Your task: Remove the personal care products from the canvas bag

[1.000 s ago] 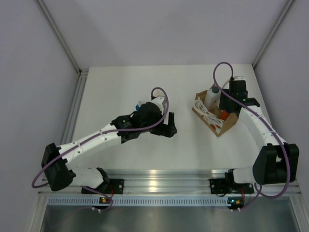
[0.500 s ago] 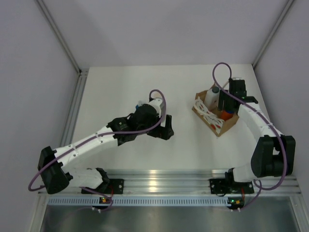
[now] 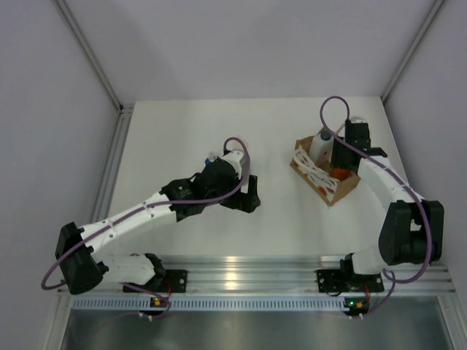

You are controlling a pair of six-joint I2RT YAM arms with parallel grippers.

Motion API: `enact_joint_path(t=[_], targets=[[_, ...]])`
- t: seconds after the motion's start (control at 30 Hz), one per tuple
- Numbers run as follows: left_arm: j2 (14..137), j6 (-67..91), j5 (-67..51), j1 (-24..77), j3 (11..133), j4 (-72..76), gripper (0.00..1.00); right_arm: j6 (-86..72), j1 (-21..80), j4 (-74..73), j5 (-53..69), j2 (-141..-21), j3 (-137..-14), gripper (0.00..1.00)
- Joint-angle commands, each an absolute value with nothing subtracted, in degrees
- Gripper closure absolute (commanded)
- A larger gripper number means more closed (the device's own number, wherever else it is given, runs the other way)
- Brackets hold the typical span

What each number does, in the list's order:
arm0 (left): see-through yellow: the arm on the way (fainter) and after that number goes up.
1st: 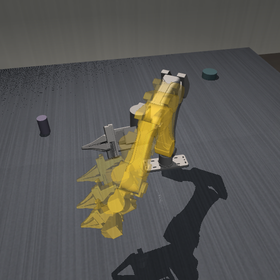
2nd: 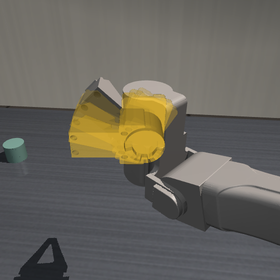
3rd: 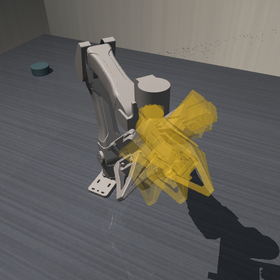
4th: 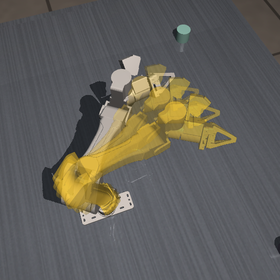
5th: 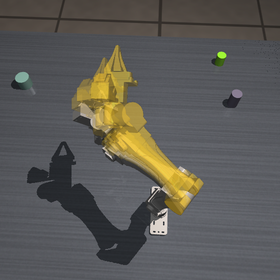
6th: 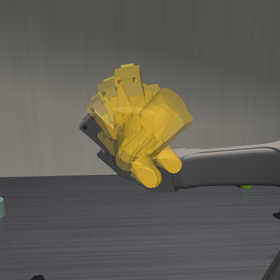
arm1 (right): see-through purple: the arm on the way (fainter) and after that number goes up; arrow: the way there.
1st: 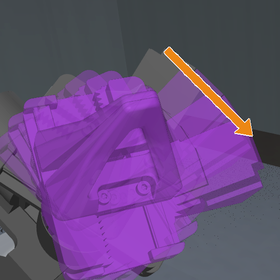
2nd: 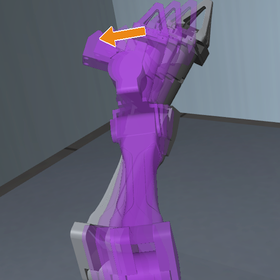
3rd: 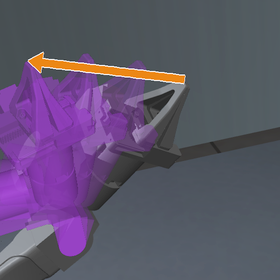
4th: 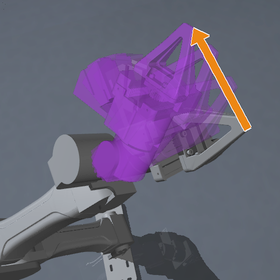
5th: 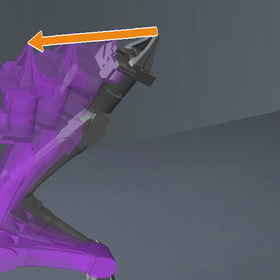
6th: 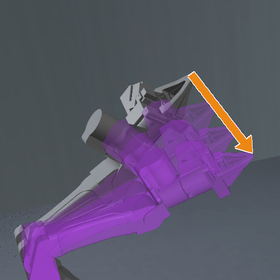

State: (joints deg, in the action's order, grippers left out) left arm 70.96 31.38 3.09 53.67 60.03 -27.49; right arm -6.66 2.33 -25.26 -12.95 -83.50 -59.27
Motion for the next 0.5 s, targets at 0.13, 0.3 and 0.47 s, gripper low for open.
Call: enact_joint_path(t=[0.13, 0.3, 0.47], targets=[[67.1, 31.6, 6.6, 53.6, 58.6, -26.9, 0.02, -7.1, 0.7, -18.5, -10.8, -78.1, -57.0, 1.0], [64.9, 31.6, 11.9, 53.6, 58.3, -28.6, 0.02, -7.3, 0.7, -15.3, -9.5, -73.0, -55.8, 1.0], [61.8, 31.2, 15.2, 53.6, 58.7, -30.8, 0.02, -7.4, 0.7, -15.3, -8.6, -71.5, -56.6, 1.0]])
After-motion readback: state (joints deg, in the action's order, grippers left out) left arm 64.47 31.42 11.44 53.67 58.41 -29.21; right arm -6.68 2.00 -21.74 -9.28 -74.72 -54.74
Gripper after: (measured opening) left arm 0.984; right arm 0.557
